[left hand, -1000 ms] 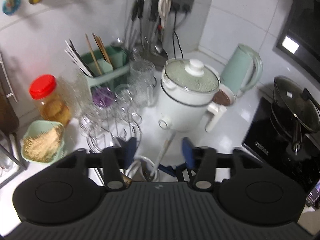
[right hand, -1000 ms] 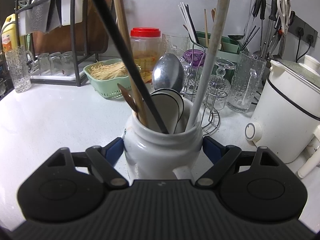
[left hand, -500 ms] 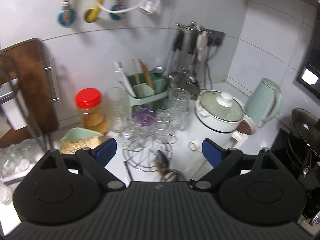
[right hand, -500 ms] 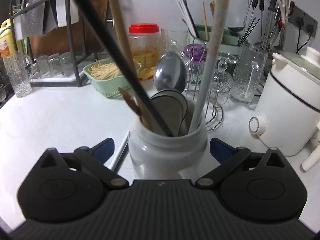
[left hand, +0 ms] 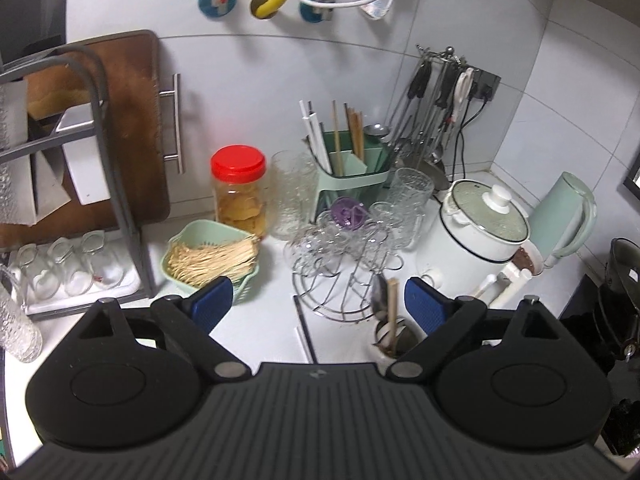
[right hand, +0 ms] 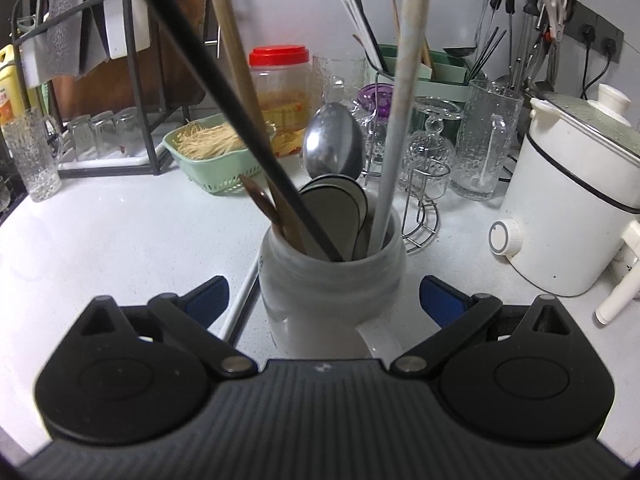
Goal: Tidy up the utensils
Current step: 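Move the left tool back to the second white chopstick on the counter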
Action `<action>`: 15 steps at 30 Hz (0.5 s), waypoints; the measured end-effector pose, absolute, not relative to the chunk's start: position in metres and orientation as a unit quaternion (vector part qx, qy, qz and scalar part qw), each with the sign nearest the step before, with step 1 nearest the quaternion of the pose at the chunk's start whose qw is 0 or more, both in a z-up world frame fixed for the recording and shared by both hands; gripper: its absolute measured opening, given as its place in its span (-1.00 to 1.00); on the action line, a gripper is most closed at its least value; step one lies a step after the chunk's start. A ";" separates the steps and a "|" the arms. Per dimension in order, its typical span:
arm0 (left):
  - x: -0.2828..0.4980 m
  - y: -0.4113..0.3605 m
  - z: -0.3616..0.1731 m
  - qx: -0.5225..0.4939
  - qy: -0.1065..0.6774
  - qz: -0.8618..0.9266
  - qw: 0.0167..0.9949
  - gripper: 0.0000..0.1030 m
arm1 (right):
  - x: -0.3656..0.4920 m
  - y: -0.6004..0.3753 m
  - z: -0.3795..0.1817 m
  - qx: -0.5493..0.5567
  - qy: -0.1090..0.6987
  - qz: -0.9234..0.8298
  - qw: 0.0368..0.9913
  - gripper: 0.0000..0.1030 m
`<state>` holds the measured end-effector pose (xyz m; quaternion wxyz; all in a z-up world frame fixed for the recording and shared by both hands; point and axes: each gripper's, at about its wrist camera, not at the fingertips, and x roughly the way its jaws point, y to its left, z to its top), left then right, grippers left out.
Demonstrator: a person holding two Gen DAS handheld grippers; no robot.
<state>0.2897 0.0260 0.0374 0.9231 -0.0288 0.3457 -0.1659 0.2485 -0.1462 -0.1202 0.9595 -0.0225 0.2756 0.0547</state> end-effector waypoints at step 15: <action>0.287 0.044 -0.018 -0.038 0.410 -0.139 0.901 0.84 | 0.220 -0.137 -0.120 -0.009 0.275 0.041 0.961 1.00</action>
